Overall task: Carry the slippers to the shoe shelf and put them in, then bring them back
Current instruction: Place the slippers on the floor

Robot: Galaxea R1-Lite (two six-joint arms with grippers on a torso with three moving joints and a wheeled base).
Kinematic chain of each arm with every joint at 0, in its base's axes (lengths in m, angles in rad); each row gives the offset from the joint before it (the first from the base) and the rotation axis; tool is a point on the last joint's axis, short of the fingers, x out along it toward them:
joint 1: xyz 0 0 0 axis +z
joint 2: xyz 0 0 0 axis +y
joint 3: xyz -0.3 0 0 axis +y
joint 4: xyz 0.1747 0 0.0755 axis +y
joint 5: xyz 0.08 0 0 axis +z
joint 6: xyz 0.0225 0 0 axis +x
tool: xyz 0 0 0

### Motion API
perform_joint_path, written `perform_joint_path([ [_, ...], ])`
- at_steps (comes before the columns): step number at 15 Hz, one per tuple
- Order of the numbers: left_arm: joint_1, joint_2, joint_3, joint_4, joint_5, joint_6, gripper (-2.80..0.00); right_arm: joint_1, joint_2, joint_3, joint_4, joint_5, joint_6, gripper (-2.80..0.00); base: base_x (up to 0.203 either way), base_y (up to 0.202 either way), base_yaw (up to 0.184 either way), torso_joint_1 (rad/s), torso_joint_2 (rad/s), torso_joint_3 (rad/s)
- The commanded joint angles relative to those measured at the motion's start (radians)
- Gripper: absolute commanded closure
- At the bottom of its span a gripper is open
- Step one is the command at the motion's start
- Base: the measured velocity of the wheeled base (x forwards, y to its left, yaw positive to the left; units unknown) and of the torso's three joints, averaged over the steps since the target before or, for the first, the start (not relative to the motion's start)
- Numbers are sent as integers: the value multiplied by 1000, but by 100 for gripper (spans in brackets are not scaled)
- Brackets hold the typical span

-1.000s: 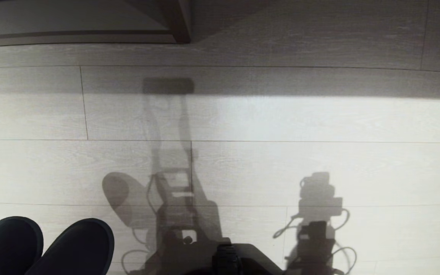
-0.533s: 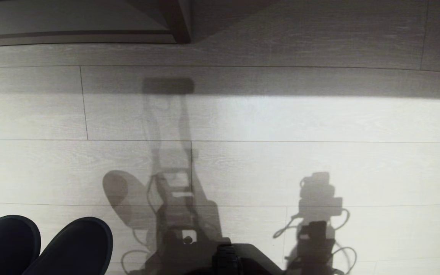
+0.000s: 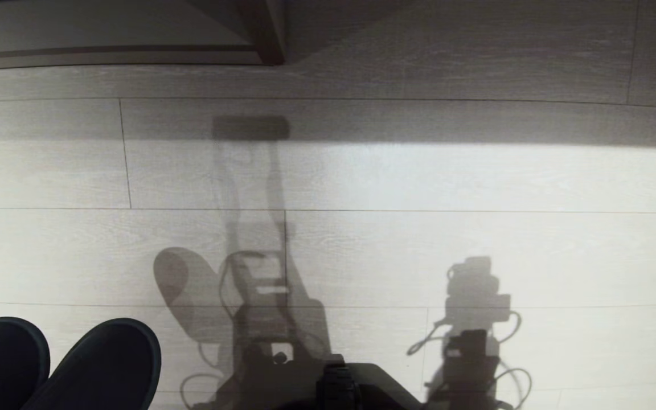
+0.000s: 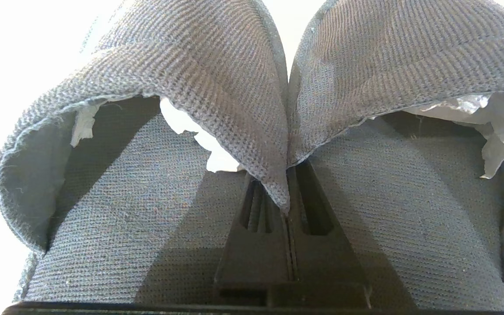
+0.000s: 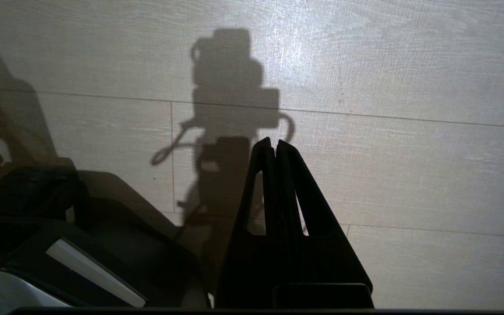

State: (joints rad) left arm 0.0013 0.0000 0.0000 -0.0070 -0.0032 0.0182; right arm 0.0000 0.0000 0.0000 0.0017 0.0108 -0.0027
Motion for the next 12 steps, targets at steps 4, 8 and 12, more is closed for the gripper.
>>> perform_joint_path([
  [4,0,0,-2,-1,-1,0,0,0,-2,0,0,0,0,0,0,0,0,0,0,0],
  [8,0,0,0,-1,0,-4,0,2,-2,0,0,0,0,0,0,0,0,0,0,0],
  [12,0,0,0,-2,-1,-4,0,0,-2,0,0,0,0,0,0,0,0,0,0,0],
])
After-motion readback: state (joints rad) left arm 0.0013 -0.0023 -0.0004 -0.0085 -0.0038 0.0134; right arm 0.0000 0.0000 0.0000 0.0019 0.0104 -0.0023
